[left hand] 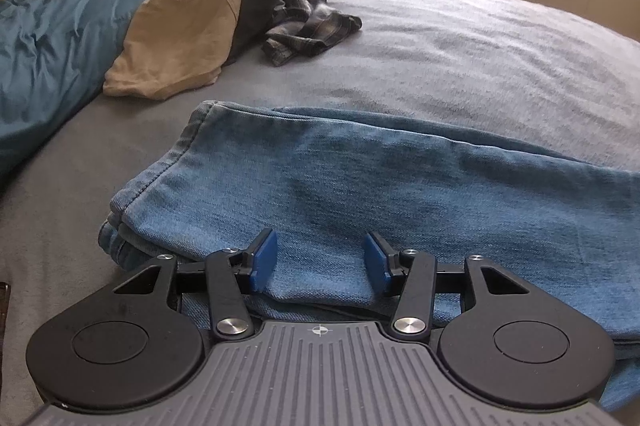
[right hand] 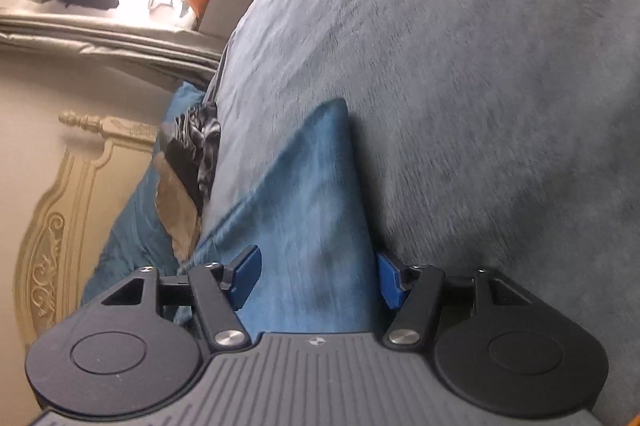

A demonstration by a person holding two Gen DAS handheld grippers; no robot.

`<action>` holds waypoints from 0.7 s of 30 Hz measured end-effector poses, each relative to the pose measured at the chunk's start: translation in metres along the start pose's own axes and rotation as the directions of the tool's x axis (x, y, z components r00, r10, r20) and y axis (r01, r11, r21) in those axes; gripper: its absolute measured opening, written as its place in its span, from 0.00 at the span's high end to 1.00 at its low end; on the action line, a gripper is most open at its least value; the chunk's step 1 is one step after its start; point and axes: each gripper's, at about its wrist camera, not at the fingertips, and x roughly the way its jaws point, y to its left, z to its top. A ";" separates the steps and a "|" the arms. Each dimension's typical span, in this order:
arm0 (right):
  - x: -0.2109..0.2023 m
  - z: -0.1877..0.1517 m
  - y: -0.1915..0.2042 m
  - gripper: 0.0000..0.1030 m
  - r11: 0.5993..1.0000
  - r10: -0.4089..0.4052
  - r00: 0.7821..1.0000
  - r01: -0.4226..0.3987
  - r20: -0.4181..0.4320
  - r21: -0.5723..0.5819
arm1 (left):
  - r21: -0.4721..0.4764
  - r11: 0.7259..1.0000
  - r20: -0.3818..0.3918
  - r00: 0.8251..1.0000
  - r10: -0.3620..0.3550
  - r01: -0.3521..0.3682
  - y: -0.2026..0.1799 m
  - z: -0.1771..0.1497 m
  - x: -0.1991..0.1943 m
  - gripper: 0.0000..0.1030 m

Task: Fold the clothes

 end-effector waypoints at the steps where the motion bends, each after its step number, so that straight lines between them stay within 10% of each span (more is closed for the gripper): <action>1: 0.003 0.003 0.000 0.39 1.000 0.000 1.000 0.000 0.004 0.000 | 0.002 1.000 -0.002 1.000 0.001 -0.001 0.000 0.000 0.000 0.53; 21: 0.005 -0.002 -0.013 0.40 0.997 0.066 0.995 -0.064 -0.072 0.031 | 0.031 0.999 -0.018 1.000 0.023 -0.023 -0.004 0.001 0.001 0.51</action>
